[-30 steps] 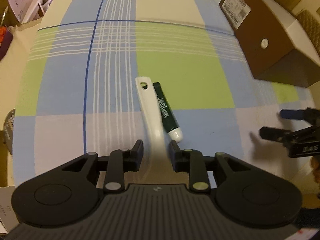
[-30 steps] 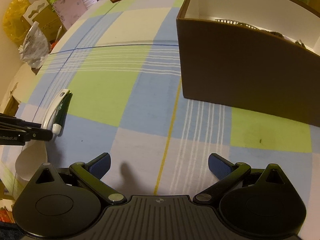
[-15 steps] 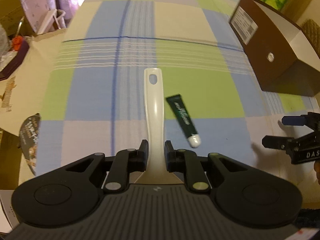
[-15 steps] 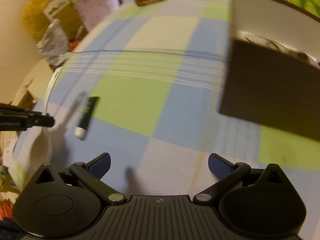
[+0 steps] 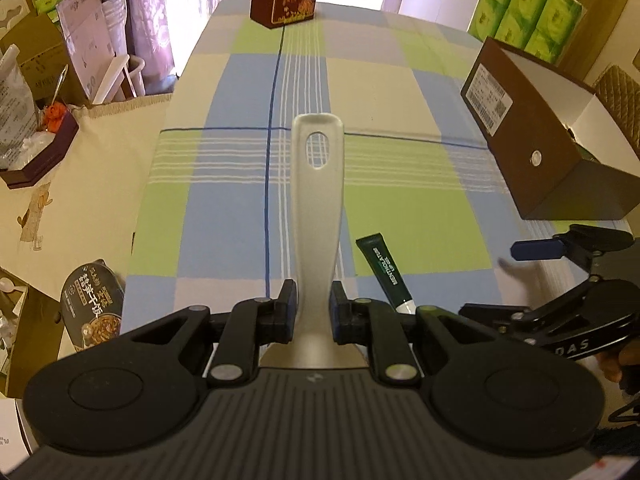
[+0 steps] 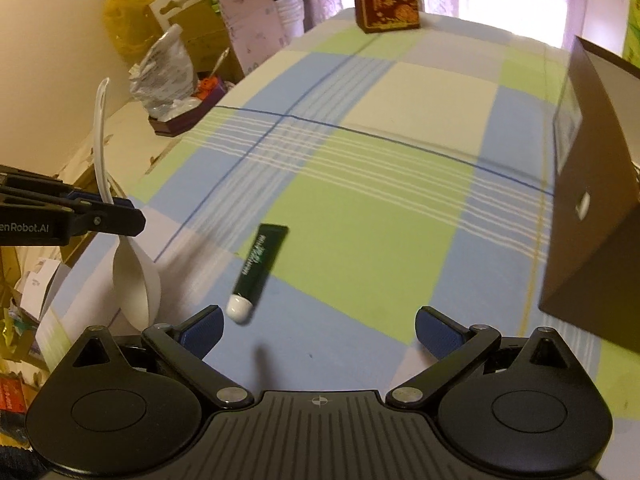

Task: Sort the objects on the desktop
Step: 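Lift the spoon with the left gripper while the right gripper approaches the green tube, then grasp the green lip gel tube with the right gripper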

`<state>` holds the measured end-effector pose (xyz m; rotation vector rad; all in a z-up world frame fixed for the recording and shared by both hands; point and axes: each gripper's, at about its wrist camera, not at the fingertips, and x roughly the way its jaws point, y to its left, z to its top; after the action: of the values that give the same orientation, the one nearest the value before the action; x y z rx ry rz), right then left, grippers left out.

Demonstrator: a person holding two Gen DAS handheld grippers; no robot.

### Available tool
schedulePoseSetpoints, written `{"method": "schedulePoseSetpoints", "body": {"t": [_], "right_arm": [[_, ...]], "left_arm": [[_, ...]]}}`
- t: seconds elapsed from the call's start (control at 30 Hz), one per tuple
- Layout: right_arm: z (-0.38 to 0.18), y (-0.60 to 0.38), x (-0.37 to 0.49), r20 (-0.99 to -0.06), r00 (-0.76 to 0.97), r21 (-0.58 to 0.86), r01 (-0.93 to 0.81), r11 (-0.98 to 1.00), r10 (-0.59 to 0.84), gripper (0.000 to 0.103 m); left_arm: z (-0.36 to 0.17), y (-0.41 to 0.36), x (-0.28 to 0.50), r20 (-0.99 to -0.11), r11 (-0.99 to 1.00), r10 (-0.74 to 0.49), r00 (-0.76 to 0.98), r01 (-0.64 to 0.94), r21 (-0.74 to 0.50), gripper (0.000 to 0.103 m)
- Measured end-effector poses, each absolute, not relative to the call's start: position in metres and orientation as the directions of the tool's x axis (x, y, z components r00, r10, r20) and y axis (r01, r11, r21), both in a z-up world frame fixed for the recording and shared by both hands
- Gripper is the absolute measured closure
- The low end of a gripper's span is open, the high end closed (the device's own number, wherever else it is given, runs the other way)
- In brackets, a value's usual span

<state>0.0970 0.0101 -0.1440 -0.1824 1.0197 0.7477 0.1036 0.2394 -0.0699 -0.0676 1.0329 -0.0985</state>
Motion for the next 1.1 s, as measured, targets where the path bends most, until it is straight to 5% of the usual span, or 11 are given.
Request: {"method": "schedulePoseSetpoints", "body": {"t": [0.23, 0.97, 1.1], "right_arm": [[-0.143, 0.027, 0.1, -0.819, 0.295, 0.2, -0.658, 0.726, 0.493, 0.015], [-0.17, 0.077, 0.091, -0.853, 0.305, 0.03, -0.782, 0.622, 0.424, 0.085], [-0.171, 0.071, 0.091, -0.853, 0.31, 0.021, -0.784, 0.621, 0.419, 0.09]], "left_arm": [[-0.061, 0.246, 0.107, -0.837, 0.994, -0.113, 0.535, 0.064, -0.093, 0.09], [-0.059, 0.257, 0.108, -0.832, 0.995, -0.104, 0.545, 0.047, -0.093, 0.09], [-0.059, 0.253, 0.109, -0.834, 0.994, -0.107, 0.541, 0.052, -0.093, 0.09]]}}
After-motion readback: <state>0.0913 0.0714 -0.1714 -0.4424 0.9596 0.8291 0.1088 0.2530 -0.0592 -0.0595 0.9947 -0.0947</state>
